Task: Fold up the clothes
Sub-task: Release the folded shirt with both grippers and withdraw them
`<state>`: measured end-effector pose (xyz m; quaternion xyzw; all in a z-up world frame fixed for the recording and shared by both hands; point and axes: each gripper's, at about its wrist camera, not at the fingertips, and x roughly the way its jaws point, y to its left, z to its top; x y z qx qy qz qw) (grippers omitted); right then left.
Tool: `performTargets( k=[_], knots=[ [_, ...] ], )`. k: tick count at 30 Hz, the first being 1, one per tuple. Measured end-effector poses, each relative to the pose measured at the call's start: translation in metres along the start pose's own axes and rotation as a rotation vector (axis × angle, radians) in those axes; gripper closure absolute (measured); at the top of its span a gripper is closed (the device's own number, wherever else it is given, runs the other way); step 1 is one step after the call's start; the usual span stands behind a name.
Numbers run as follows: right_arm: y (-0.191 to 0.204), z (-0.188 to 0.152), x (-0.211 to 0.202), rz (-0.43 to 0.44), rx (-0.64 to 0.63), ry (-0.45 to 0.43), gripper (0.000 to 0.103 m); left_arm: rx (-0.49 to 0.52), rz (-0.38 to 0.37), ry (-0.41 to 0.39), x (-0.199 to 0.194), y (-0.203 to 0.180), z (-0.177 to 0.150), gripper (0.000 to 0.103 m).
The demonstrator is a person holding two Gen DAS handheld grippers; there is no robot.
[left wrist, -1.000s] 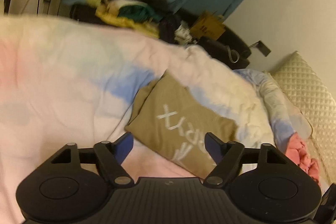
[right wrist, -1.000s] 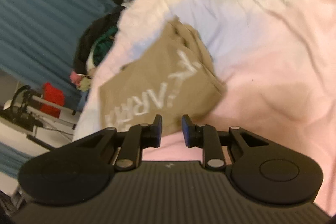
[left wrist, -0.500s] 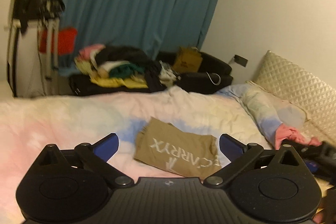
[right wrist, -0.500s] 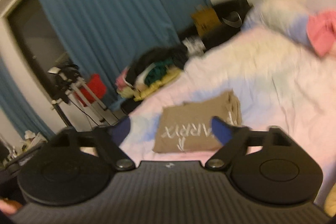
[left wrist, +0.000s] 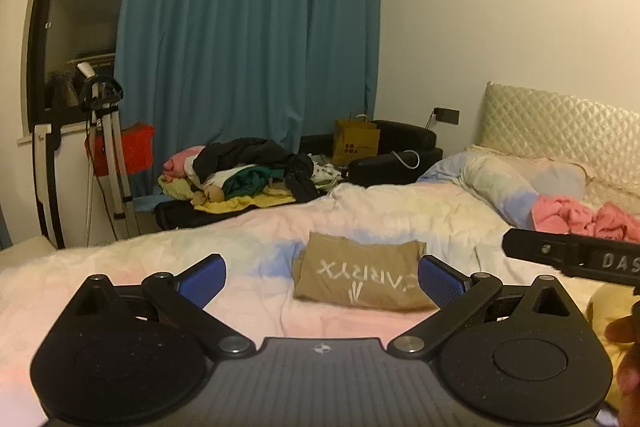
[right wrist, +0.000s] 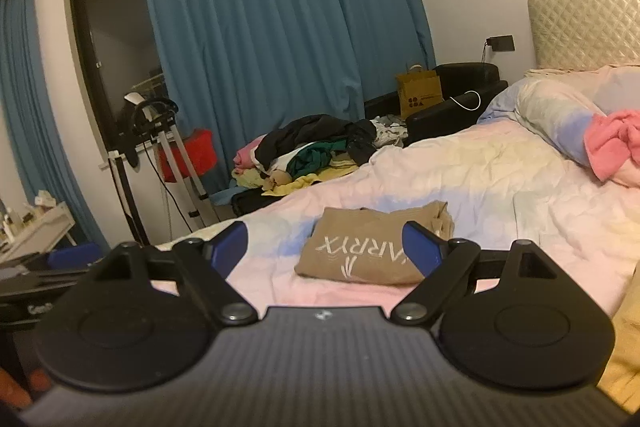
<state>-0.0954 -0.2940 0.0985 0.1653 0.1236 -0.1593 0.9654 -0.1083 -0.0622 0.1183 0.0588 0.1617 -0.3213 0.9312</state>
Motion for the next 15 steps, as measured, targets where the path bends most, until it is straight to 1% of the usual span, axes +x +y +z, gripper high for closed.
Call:
performTargets(
  k=[3,6,8,11,15],
  knots=[
    [0.003,-0.023,0.005,-0.014,-0.018,-0.002,0.017,-0.017,0.016,-0.002,0.000,0.008,-0.024,0.000],
    [0.006,-0.041,0.014,-0.027,-0.035,0.004,0.017,-0.029,0.044,0.000,0.002,0.017,-0.039,0.000],
    [0.008,-0.046,0.020,-0.026,-0.038,0.010,0.017,-0.058,0.056,-0.006,0.003,0.026,-0.046,0.000],
    [0.010,-0.053,0.028,-0.023,-0.042,0.017,0.017,-0.123,0.055,-0.013,0.005,0.039,-0.053,0.000],
    [0.015,-0.063,0.038,-0.022,-0.056,0.021,0.017,-0.150,0.061,-0.019,0.004,0.051,-0.059,0.000]
  ],
)
